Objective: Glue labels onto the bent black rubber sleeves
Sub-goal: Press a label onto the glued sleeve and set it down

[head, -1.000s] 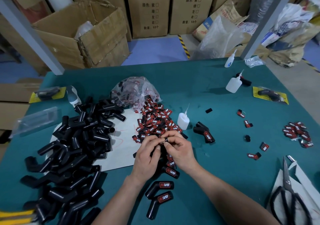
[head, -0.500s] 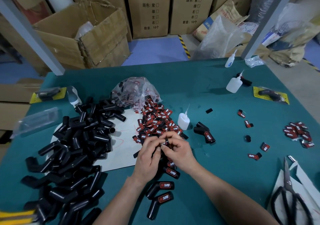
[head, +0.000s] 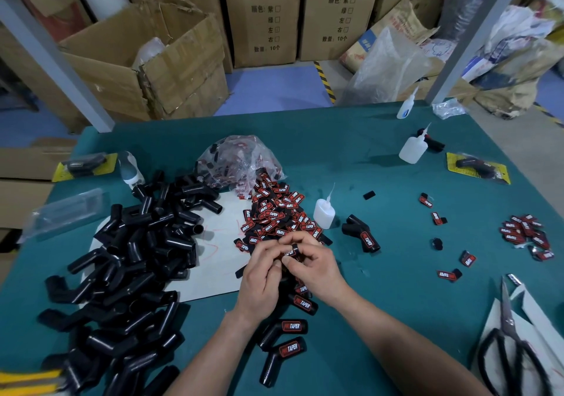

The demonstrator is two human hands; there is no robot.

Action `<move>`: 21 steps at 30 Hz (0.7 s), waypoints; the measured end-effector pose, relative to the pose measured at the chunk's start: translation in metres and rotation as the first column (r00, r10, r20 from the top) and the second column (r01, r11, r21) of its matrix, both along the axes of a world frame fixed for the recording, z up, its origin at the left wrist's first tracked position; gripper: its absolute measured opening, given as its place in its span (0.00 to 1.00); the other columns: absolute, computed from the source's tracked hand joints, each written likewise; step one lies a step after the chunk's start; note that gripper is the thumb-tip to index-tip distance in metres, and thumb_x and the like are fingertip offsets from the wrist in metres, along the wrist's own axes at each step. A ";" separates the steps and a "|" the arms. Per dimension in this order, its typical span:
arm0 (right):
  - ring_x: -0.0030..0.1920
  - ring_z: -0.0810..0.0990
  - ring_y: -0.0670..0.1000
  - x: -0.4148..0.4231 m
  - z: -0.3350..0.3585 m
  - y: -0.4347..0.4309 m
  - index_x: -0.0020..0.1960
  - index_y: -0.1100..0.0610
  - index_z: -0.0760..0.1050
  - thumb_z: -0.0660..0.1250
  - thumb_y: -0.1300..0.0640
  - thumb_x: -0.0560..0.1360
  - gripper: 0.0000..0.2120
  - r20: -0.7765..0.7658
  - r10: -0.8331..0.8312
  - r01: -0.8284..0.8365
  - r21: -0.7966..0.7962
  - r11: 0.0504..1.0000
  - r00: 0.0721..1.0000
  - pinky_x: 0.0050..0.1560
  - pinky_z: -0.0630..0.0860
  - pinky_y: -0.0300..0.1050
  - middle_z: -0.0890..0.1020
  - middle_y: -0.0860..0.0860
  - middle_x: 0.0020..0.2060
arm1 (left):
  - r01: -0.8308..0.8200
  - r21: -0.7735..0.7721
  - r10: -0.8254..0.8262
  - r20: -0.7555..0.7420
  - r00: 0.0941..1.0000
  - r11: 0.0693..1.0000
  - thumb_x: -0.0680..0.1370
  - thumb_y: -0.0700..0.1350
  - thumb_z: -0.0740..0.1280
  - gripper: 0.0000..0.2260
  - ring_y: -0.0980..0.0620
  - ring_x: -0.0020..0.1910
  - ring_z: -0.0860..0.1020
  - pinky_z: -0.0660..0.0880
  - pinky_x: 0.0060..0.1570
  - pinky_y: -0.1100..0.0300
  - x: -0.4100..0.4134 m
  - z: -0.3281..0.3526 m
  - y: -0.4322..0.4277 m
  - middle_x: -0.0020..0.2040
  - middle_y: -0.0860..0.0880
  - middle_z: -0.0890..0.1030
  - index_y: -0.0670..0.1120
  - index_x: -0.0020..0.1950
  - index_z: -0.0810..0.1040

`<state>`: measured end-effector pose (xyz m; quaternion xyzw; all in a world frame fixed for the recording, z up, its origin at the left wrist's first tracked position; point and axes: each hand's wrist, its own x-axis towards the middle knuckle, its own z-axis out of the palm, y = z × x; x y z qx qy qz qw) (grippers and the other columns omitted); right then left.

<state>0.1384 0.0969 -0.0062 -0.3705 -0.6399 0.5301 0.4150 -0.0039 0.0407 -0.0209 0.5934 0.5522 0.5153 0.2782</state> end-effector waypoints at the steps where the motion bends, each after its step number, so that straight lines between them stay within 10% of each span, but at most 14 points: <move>1: 0.61 0.80 0.54 0.000 -0.001 0.001 0.45 0.62 0.84 0.71 0.61 0.75 0.05 -0.011 0.003 -0.003 -0.015 1.000 1.000 0.64 0.75 0.48 0.82 0.49 0.57 | -0.010 -0.004 0.010 0.013 1.000 1.000 0.79 0.41 0.57 0.17 0.51 0.64 0.77 0.75 0.62 0.59 0.000 0.000 0.001 0.63 0.58 0.76 0.48 0.62 0.81; 21: 0.56 0.83 0.51 0.000 0.005 0.003 0.38 0.51 0.82 0.69 0.61 0.76 0.10 -0.183 -0.106 0.079 -0.150 0.985 0.977 0.59 0.75 0.41 0.85 0.53 0.52 | -0.141 0.095 0.129 0.125 0.984 0.985 0.77 0.43 0.72 0.09 0.51 0.59 0.82 0.75 0.63 0.61 -0.003 -0.009 0.007 0.58 0.56 0.82 0.52 0.56 0.82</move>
